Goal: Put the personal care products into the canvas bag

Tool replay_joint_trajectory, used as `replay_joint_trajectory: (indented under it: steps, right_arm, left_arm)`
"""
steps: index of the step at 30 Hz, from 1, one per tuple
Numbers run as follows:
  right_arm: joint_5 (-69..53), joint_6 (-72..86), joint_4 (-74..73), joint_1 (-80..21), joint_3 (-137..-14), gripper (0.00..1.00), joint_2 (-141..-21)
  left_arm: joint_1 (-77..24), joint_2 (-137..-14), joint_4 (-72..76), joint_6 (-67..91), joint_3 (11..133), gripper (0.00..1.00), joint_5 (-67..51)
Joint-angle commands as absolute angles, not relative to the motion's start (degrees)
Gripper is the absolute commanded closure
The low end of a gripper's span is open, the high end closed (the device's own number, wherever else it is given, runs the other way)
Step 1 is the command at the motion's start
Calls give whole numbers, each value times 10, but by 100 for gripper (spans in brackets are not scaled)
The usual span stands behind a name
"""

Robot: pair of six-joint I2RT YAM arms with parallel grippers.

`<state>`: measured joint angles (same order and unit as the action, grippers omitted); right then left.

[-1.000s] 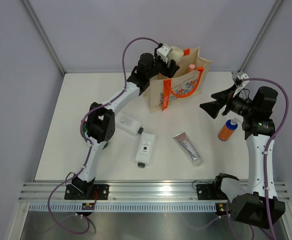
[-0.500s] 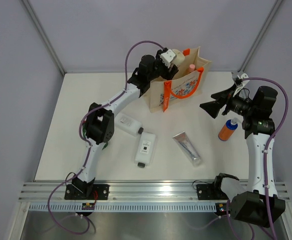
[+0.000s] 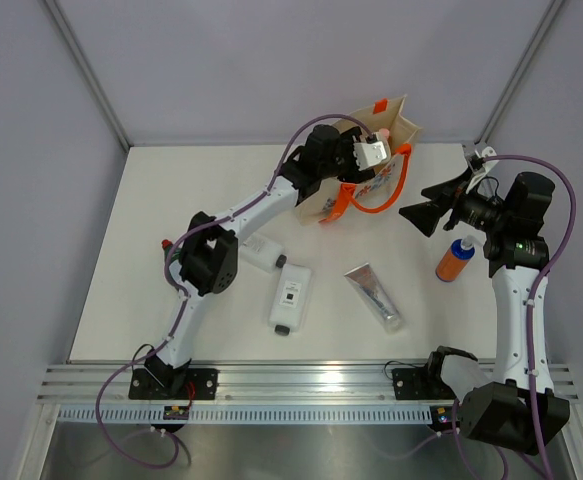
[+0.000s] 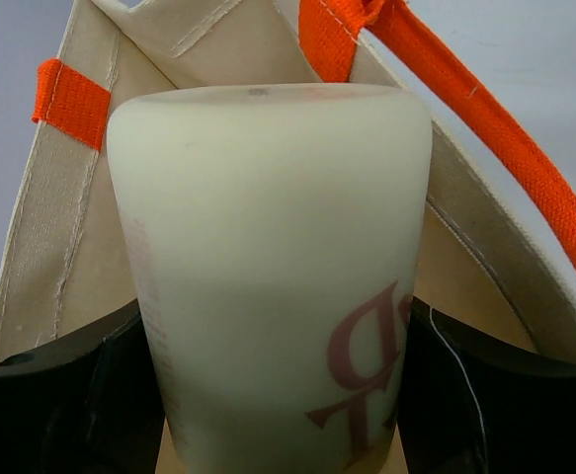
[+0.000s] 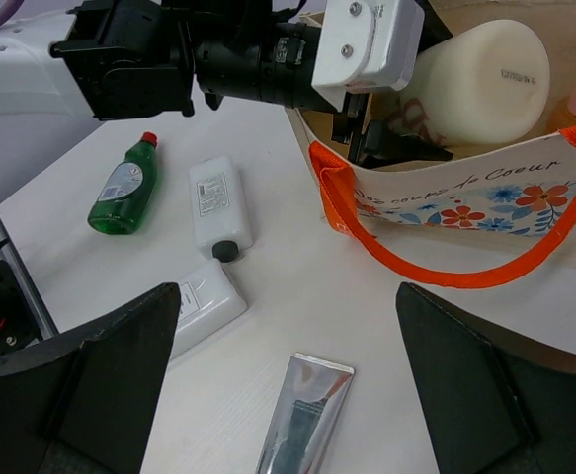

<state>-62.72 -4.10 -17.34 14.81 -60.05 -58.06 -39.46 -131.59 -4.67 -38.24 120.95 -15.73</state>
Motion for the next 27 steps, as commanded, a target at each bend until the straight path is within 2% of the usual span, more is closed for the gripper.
replay_joint_trajectory:
  steps: [1,8,16,22,23,27]
  right_arm:
    - [-646,-33,-158,153,-606,1,-582]
    - [-649,-32,-158,153,-606,0,-583]
    - [-649,-30,-158,155,-606,0,-586]
    - [-650,-29,-159,156,-606,1,-589]
    - [-650,-29,-159,156,-606,0,-590]
    - [-652,-30,-160,157,-607,0,-592]
  left_arm:
    - [-392,-1272,22,-446,1219,92,-133]
    - [-382,-1282,70,-418,1197,81,-115]
    - [-373,-1297,96,-378,1156,60,-121]
    - [-373,-1309,106,-349,1151,51,-128]
    - [-373,-1308,109,-348,1150,46,-128]
    - [-372,-1306,113,-337,1149,37,-124]
